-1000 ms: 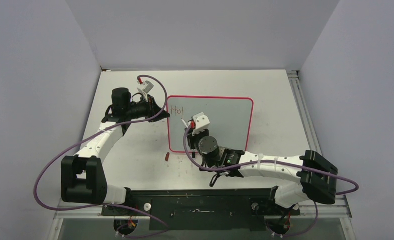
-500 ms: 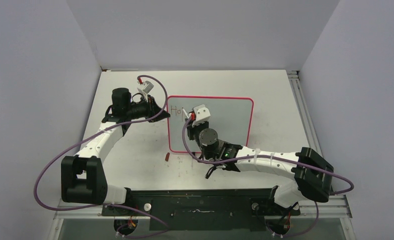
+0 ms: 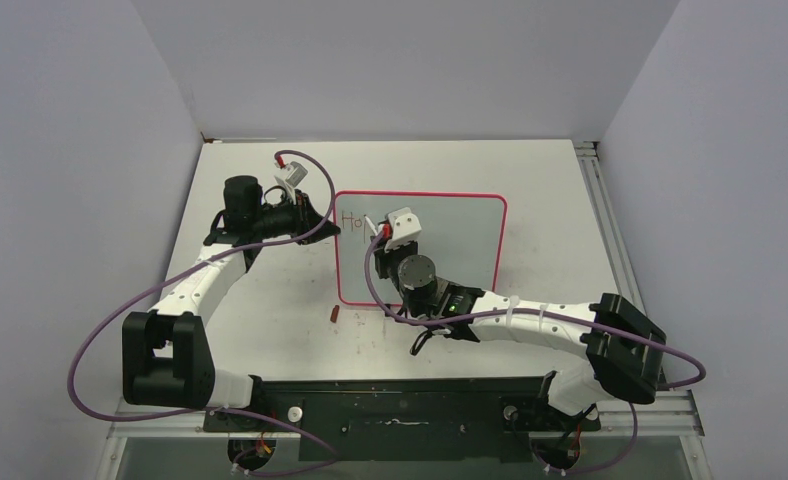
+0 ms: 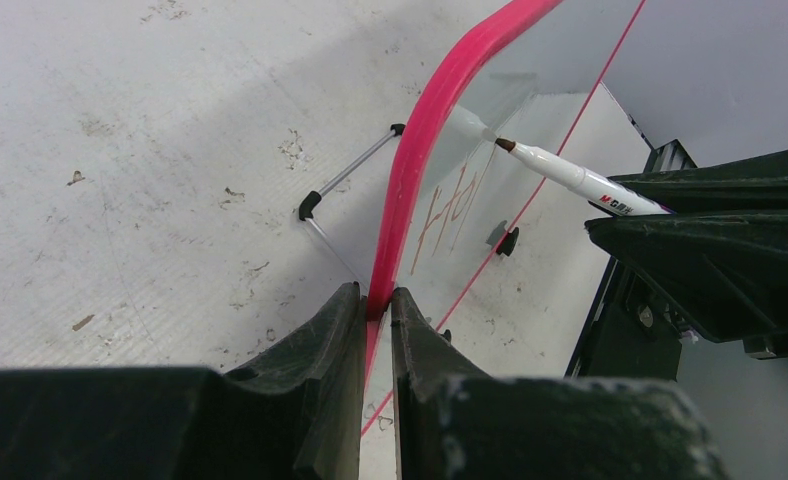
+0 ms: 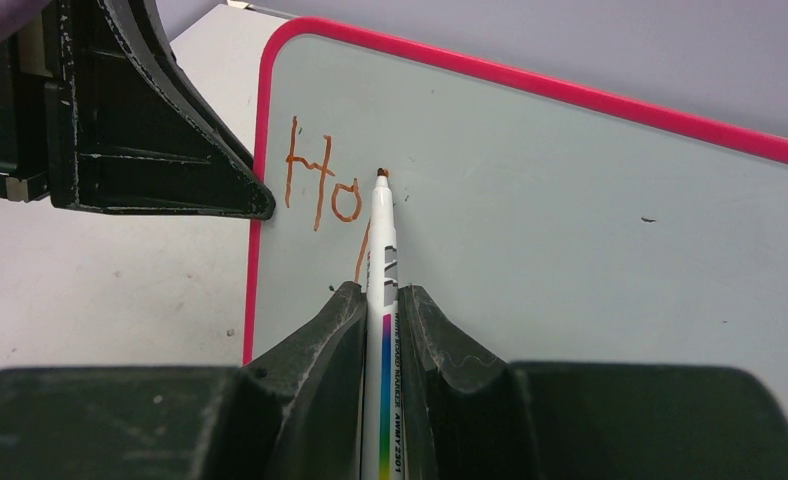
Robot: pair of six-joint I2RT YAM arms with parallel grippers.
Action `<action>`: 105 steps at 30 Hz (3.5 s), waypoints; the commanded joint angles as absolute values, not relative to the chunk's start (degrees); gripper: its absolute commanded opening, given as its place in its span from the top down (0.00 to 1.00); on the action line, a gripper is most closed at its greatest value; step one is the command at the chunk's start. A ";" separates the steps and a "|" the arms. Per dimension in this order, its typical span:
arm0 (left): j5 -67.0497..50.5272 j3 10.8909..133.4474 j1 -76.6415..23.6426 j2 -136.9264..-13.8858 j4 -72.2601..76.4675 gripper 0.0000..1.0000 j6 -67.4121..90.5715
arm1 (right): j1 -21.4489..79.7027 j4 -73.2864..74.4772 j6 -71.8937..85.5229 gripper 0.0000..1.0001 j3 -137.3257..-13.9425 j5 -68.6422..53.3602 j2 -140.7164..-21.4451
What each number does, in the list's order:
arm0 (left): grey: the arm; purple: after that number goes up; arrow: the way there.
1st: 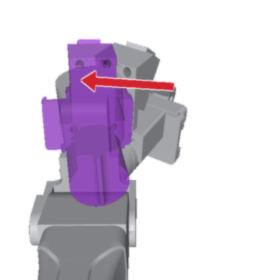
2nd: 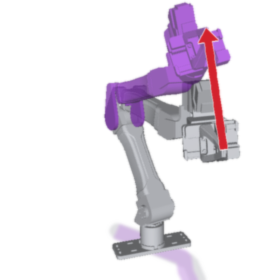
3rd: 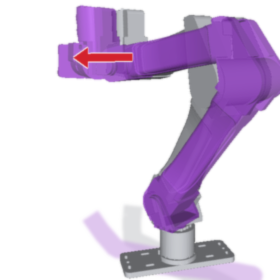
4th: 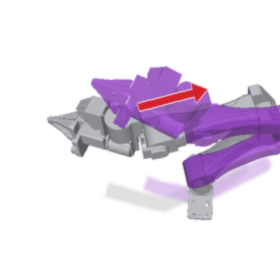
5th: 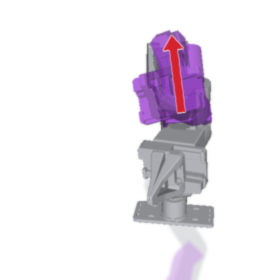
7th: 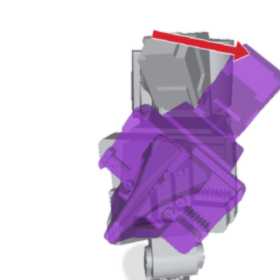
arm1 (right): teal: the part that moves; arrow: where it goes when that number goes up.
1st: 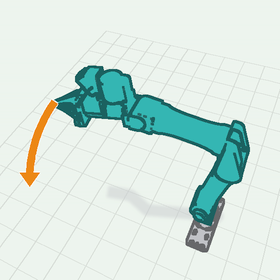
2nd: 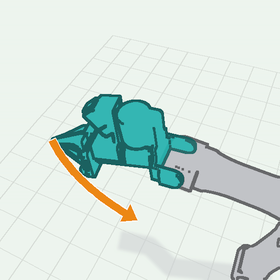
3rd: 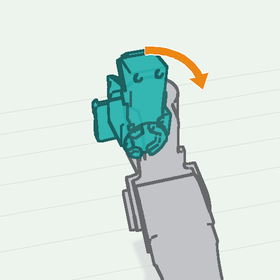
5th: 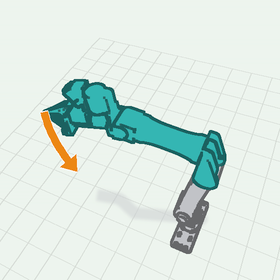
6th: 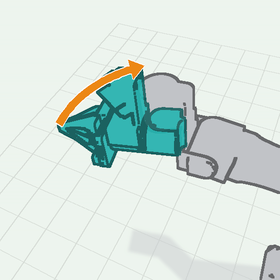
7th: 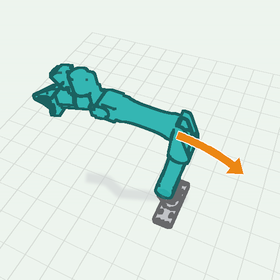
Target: Write a sentence on the whiteboard
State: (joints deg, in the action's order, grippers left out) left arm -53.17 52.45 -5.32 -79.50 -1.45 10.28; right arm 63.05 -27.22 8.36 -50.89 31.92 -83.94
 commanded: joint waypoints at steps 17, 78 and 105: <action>-55.03 53.77 -6.06 -78.10 -1.67 1.00 10.68 | 62.17 -24.96 11.95 0.95 -47.97 36.19 -79.31; -54.58 53.42 -6.06 -77.74 -0.88 1.00 11.27 | 63.51 -26.08 10.39 0.95 -45.76 34.12 -77.80; -54.14 53.42 -6.06 -78.12 -1.27 1.00 11.07 | 61.96 -21.35 13.95 0.95 -42.45 35.30 -75.46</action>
